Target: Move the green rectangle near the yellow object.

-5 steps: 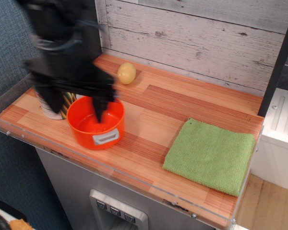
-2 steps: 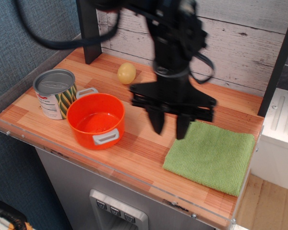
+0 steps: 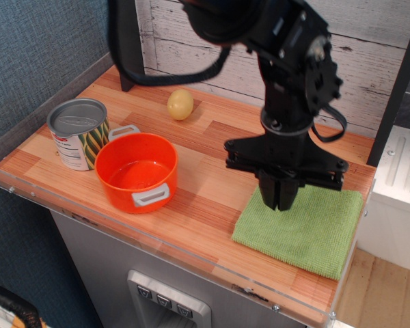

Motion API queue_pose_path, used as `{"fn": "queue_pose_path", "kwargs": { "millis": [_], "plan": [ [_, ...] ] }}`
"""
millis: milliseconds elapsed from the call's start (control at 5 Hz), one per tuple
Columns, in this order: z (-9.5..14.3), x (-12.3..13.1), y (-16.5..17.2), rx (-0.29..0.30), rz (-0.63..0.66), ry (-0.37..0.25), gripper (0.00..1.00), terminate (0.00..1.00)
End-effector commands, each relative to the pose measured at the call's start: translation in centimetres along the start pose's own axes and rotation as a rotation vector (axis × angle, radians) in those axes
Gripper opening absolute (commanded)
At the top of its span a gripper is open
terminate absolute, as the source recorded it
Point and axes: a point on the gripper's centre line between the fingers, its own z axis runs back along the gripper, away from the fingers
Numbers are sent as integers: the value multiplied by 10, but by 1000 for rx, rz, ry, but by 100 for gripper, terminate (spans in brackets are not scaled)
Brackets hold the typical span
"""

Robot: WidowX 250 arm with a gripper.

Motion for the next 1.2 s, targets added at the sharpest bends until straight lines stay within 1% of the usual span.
{"fn": "queue_pose_path", "kwargs": {
  "millis": [0, 200, 400, 600, 800, 1000],
  "plan": [
    [-11, 8, -11, -37, 3, -17, 0, 0],
    [-21, 10, -9, -47, 8, -2, 0, 0],
    [-27, 17, 2, -37, -15, -3, 0, 0],
    [-32, 29, 14, 8, -62, -15, 0, 0],
    [-33, 45, 29, 31, -82, -15, 0, 0],
    [-34, 59, 45, 38, -54, -23, 0, 0]
  ]
}}
